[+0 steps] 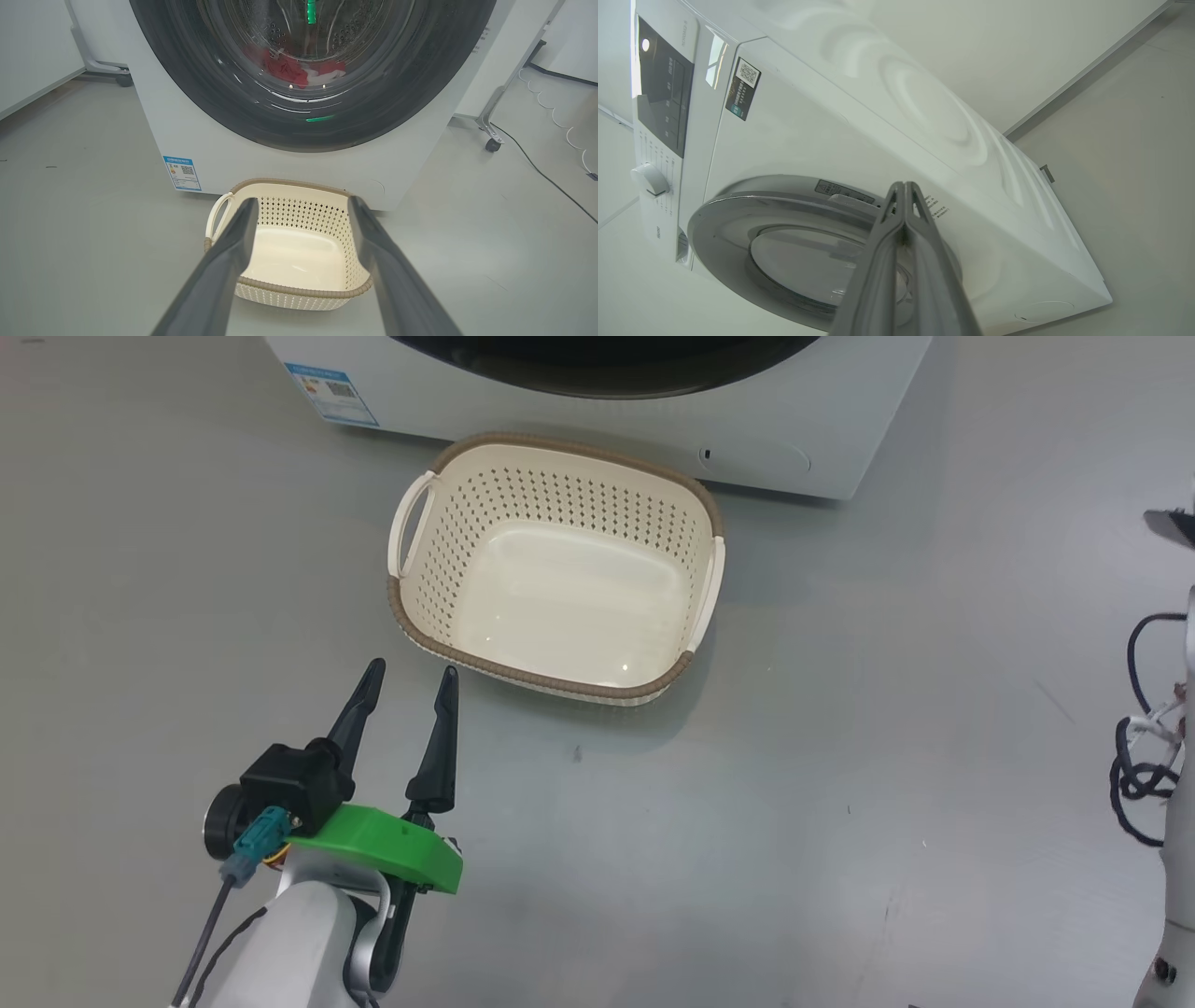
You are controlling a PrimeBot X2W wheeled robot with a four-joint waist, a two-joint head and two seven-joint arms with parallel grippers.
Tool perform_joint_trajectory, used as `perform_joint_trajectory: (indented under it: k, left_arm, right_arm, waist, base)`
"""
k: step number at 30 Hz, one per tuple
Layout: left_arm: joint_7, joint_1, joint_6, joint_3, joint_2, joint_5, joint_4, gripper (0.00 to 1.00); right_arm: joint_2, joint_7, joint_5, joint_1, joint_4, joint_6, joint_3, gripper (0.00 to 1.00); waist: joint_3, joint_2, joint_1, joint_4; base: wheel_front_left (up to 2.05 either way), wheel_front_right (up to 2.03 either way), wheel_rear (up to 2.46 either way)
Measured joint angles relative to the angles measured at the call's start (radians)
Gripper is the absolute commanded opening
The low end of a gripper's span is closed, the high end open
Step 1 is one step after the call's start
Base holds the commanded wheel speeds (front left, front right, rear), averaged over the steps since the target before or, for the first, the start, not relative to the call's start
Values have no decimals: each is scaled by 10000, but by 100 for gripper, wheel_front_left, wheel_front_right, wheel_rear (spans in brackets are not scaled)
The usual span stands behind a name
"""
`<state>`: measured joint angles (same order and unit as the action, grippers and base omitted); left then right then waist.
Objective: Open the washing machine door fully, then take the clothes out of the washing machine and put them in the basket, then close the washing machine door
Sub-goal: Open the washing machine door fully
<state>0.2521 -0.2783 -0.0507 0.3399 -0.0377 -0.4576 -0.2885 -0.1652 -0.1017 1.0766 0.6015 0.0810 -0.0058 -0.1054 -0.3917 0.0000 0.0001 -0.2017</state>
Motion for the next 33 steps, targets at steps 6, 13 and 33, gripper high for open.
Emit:
perform_joint_trajectory:
  k: [6,13,33]
  left_arm:
    - [0,-360,-81,251,12,-75,44,100]
    - [0,-734,-161,529,40,-178,58,100]
    - [0,-1425,-174,943,100,-708,54,100]
  right_arm:
    - [-362,-704,142,1387,44,-414,144,0]
    - [-639,-1490,247,2503,424,-857,272,0]
    - [-614,-3016,943,5083,2011,-1204,280,0]
  waist:
    - [-604,0,0,-282]
    - [-1110,0,1,-568]
    - [-2075,0,0,-1537]
  base:
    - [0,0,0]
    - [0,0,0]
    - [0,0,0]
